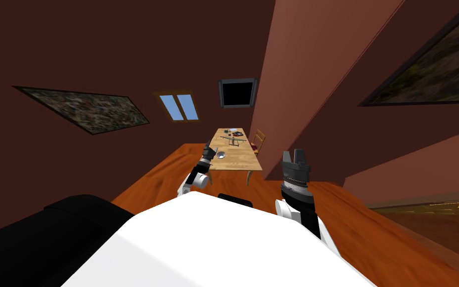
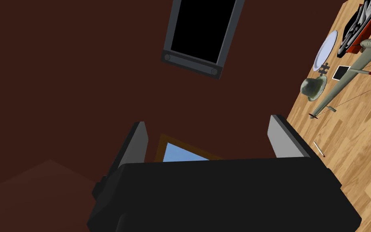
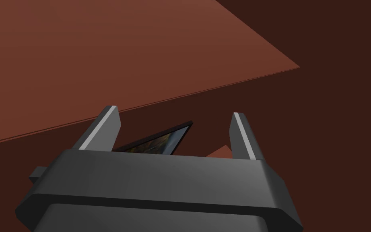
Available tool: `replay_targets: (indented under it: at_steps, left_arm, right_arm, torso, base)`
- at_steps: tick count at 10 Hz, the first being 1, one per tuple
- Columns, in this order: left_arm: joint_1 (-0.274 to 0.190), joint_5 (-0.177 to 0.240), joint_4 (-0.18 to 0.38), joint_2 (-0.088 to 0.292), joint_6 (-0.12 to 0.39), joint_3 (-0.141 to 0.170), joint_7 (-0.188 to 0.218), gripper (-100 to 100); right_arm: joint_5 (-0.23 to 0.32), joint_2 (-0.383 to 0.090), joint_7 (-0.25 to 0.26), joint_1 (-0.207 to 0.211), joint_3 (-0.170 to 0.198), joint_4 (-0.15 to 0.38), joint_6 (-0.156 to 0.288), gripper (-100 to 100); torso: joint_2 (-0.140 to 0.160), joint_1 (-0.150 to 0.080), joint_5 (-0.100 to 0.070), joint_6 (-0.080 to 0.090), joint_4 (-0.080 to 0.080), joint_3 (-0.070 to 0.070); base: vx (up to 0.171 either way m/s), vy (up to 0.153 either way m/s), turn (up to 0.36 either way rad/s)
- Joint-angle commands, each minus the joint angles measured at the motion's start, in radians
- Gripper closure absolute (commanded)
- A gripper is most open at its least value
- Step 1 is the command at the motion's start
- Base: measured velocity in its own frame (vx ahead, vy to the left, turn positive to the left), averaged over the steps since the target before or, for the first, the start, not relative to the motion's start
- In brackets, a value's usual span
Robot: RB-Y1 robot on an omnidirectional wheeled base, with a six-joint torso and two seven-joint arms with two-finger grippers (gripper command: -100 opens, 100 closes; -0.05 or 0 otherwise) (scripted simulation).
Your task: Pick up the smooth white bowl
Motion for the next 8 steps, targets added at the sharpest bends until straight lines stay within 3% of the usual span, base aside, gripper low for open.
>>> replay_targets:
  at_steps: [1, 8]
  left_arm:
    - [-0.018, 0.003, 0.016, 0.003, 0.039, 0.000, 0.002, -100]
    - [-0.125, 0.016, 0.134, 0.024, 0.226, -0.002, 0.014, -100]
  right_arm:
    - [0.000, 0.000, 0.000, 0.000, 0.000, 0.000, 0.000, 0]
    - [0.000, 0.000, 0.000, 0.000, 0.000, 0.000, 0.000, 0]
  torso:
    - [0.000, 0.000, 0.000, 0.000, 0.000, 0.000]
    - [-0.001, 0.001, 0.000, -0.001, 0.000, 0.000]
  base:
    - [-0.029, -0.002, -0.063]
    - [-0.026, 0.000, -0.097]
